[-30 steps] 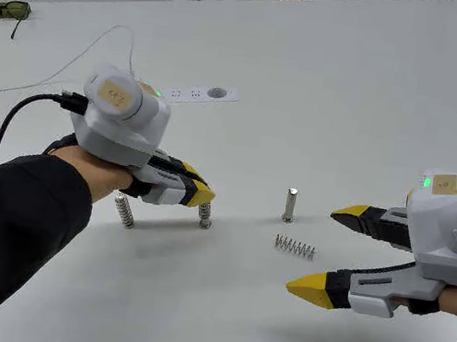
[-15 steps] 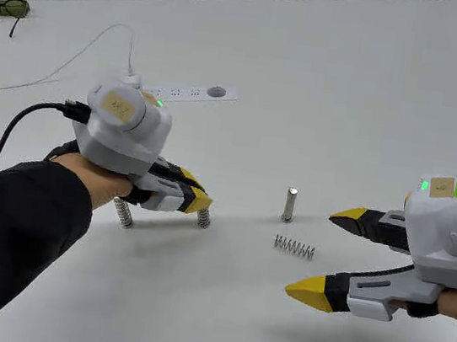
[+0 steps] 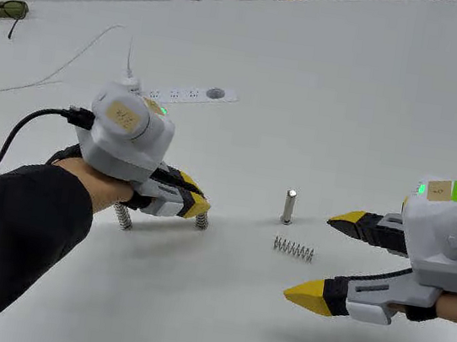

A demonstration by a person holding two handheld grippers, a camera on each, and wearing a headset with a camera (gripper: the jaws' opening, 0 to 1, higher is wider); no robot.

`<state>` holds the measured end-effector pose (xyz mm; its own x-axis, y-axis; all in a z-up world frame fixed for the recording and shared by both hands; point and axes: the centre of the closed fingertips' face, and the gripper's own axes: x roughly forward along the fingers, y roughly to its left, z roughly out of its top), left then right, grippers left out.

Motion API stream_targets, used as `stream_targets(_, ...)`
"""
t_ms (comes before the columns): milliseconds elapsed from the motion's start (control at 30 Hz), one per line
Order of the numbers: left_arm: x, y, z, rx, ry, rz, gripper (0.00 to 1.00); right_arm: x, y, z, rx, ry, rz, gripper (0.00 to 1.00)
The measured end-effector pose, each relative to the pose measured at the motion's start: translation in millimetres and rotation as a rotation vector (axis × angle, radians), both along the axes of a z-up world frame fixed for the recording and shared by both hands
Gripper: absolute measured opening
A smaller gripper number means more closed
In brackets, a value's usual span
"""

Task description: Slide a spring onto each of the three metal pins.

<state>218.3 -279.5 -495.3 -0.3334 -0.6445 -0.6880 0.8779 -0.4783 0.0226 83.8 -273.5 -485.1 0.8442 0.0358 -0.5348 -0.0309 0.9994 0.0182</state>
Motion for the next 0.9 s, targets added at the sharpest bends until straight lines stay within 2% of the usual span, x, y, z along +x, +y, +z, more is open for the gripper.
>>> stream_targets(233,0.1,-0.3,3.1,-0.008,0.007,0.002,0.17,-0.5,0.0,-0.1,-0.001,0.001,-0.001,0.70)
stream_targets(500,1.2,1.3,17.9,-0.042,0.013,-0.004,0.20,-0.5,0.2,-0.5,-0.001,0.003,0.001,0.70)
stream_targets(667,-5.3,-0.9,31.3,-0.073,0.013,-0.028,0.21,-0.7,0.3,-1.1,-0.001,0.006,0.002,0.70)
stream_targets(900,-24.2,-5.2,44.0,-0.102,0.007,-0.090,0.21,-1.6,-0.6,-1.0,0.000,0.005,-0.004,0.70)
